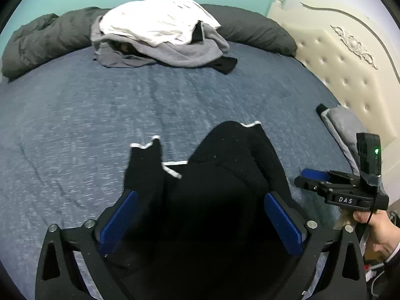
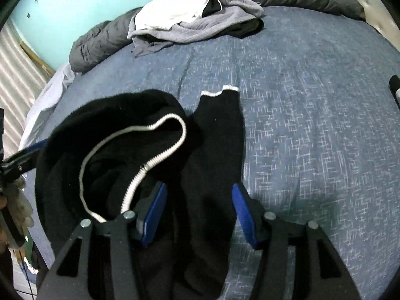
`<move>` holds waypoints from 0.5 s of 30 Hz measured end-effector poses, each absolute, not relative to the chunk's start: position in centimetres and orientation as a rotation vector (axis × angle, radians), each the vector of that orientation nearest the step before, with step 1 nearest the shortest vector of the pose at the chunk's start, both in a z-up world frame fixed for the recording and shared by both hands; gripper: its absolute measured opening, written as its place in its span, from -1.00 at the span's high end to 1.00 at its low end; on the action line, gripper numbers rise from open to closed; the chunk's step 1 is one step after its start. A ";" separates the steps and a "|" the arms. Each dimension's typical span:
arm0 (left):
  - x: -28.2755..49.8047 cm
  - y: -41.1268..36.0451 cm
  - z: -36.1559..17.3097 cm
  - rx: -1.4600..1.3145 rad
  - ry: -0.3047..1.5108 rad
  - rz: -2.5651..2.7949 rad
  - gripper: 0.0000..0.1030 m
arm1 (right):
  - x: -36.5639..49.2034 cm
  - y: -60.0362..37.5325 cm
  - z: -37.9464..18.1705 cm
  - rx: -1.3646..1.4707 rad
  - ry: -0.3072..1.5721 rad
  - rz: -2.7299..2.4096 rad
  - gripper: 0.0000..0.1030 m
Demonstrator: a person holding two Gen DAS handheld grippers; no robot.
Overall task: Fold clothes
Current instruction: 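Lower the black sweatshirt onto the open sheet with the right gripper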
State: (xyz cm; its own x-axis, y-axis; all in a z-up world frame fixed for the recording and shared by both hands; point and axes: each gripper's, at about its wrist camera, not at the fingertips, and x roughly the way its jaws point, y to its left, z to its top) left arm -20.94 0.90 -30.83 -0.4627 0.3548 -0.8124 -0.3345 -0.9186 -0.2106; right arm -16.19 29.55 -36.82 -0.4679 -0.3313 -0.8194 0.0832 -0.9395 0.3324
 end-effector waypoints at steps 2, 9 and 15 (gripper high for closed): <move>-21.3 1.5 -31.4 -1.345 -0.011 2.384 -0.83 | -16.2 29.4 -36.5 1.449 -0.379 -2.472 -0.08; -21.3 2.7 -32.1 -1.338 -0.010 2.313 -0.23 | -16.0 28.9 -36.3 1.420 -0.379 -2.459 -0.09; -21.4 3.6 -32.9 -1.337 0.027 2.258 0.24 | -15.9 29.1 -36.6 1.428 -0.391 -2.459 -0.08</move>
